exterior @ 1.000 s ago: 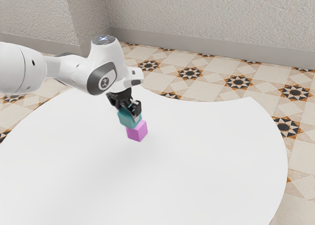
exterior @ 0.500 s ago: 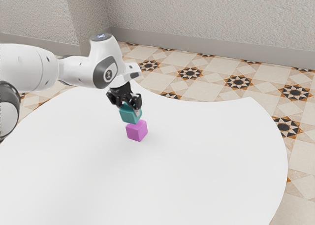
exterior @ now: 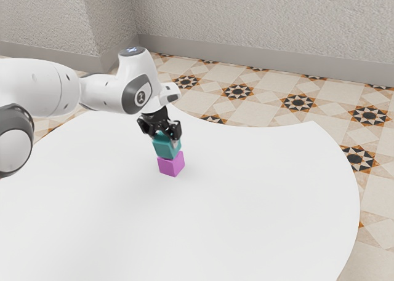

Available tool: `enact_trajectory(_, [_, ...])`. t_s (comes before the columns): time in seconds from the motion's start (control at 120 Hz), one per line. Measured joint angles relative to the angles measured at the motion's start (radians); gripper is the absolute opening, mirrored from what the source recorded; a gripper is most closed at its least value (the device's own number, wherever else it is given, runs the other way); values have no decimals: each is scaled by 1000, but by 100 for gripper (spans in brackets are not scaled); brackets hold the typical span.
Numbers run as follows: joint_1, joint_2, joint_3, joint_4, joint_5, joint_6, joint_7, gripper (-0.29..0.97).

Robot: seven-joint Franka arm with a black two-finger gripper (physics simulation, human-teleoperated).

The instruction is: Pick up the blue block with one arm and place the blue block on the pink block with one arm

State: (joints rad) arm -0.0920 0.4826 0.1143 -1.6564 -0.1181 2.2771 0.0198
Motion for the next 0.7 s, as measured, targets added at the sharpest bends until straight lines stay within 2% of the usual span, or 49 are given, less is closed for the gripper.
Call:
enact_trajectory(0.133, [-1,-6,-1,-3,-11,1,5,55])
enact_trajectory(0.192, [-1,-66,2,-30,-13,-1,7,58])
enact_trajectory(0.267, [-3,-235,4,-111,-13,-17,9,61])
enact_trajectory(0.358, [-7,-472,5,-187,-12,-104,10,64])
enact_trajectory(0.45, [-1,-593,2,-230,6,-194,11,65])
enact_trajectory(0.533, [-5,-651,-3,-239,26,-285,-3,66])
enact_trajectory(0.7, [-6,-681,-4,-258,41,-391,-35,67])
